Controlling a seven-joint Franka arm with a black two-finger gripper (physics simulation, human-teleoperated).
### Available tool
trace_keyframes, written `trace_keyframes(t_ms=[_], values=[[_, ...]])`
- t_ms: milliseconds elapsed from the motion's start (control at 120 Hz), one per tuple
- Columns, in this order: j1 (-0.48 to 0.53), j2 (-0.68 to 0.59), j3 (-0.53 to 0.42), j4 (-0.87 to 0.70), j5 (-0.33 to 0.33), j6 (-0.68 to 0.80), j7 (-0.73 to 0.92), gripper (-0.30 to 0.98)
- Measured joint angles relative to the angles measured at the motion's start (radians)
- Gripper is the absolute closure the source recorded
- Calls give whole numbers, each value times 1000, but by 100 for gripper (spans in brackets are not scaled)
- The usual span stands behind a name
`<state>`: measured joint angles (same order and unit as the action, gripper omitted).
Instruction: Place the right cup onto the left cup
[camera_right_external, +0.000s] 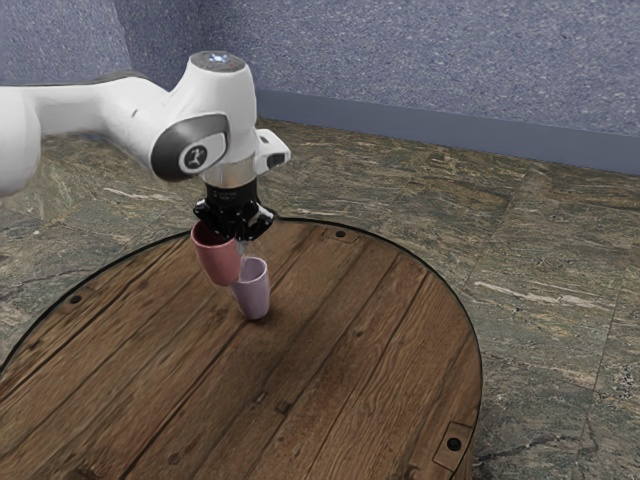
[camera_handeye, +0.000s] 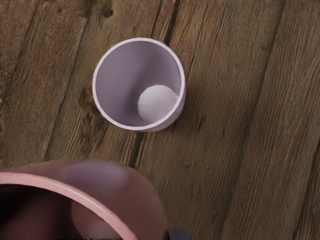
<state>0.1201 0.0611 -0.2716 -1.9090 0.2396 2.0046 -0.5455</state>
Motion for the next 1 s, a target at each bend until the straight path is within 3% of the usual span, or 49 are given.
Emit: trace_keyframes(t_ms=[508, 1000], values=[[-2, 176, 26, 221, 26, -66, 101, 78], [7, 289, 44, 307, 6, -67, 210, 78]])
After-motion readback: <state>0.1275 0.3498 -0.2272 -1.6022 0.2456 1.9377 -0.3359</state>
